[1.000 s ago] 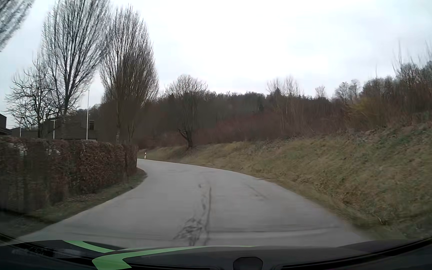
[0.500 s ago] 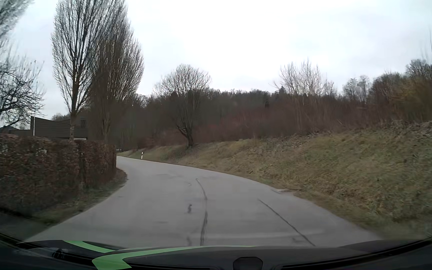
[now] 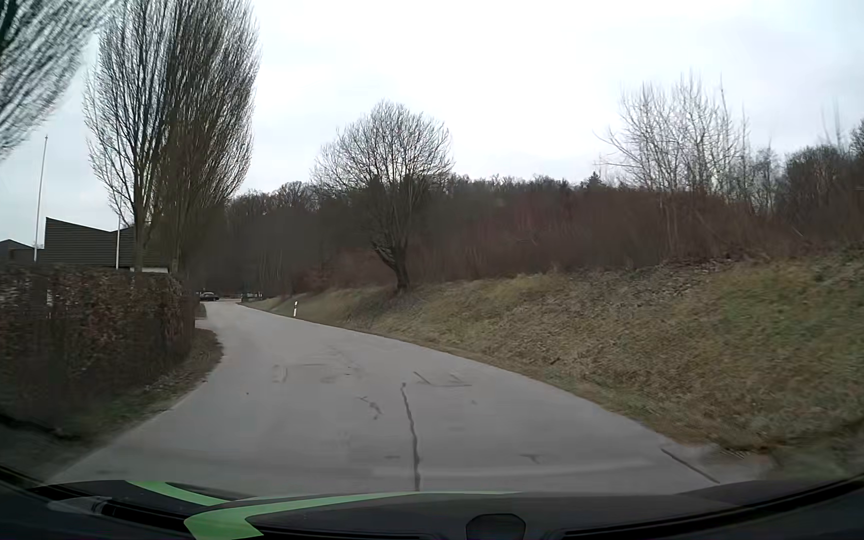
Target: Follow the waypoints while adhering to traffic rules and regulations
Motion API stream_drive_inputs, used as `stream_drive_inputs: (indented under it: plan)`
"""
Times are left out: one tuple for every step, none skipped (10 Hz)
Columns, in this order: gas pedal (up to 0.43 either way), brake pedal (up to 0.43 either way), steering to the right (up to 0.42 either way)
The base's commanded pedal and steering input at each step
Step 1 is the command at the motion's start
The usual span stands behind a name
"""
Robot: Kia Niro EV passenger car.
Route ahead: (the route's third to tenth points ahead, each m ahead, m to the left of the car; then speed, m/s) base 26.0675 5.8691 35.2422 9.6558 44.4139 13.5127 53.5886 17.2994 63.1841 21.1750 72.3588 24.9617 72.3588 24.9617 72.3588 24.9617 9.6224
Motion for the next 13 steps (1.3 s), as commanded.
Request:
stream_drive_inputs:
  plan:
    - [0.130, 0.000, -0.082]
    - [0.138, 0.000, -0.087]
    - [0.138, 0.000, -0.093]
    - [0.169, 0.000, -0.094]
    - [0.177, 0.000, -0.095]
    - [0.177, 0.000, -0.094]
    - [0.177, 0.000, -0.094]
    - [0.177, 0.000, -0.094]
    - [0.177, 0.000, -0.092]
    - [0.177, 0.000, -0.086]
    - [0.177, 0.000, -0.086]
    - [0.177, 0.000, -0.085]
    - [0.177, 0.000, -0.084]
